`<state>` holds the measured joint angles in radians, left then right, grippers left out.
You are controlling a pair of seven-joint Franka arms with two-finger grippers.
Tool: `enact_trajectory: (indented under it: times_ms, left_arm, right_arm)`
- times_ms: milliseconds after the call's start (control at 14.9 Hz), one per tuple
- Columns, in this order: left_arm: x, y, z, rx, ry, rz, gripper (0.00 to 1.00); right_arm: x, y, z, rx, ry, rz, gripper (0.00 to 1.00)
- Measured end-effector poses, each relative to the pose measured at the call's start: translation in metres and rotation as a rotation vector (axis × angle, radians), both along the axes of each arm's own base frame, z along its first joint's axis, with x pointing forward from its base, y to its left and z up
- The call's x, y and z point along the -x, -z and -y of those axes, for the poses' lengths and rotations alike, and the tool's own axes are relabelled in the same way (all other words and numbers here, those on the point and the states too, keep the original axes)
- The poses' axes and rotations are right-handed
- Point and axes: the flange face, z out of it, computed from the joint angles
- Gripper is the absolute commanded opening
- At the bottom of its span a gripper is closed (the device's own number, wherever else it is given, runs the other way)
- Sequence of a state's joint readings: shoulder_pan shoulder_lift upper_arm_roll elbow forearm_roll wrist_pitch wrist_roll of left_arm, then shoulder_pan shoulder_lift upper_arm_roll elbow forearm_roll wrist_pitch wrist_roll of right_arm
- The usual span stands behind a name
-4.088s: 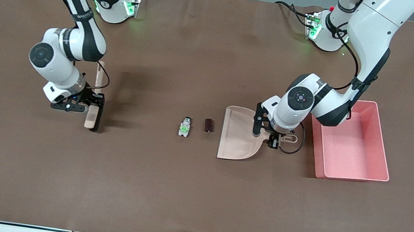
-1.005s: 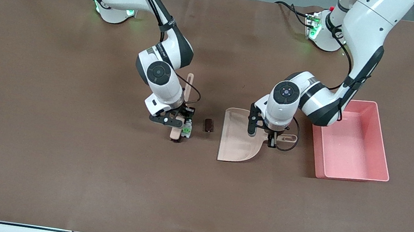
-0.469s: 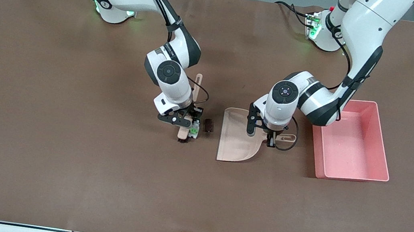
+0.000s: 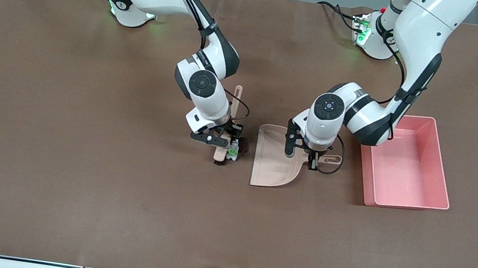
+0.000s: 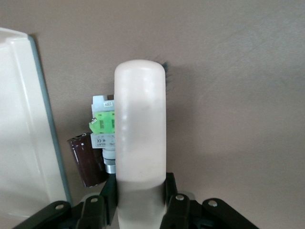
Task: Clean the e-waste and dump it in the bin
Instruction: 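Sweep the component and capacitor with the brush into the held dustpan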
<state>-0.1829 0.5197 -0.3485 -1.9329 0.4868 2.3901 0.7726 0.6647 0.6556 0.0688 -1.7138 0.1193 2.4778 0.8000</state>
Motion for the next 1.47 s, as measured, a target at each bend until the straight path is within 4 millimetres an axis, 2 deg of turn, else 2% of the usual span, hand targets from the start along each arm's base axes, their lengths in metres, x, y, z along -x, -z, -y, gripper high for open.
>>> enact_trajectory:
  times_ms: [469,938,1475]
  left_arm:
    - [0.0,0.0,0.0,0.0,0.001,0.0,0.15]
    - [0.0,0.0,0.001,-0.001,0.001,0.0,0.15]
    - [0.0,0.0,0.001,-0.001,0.001,-0.001,0.14]
  right_arm:
    - [0.012,0.003,-0.021,-0.03,0.001,-0.02,0.0]
    - [0.03,0.01,-0.056,-0.084,0.033,-0.013,0.0]
    - [0.029,0.01,-0.077,-0.108,0.049,-0.003,0.0]
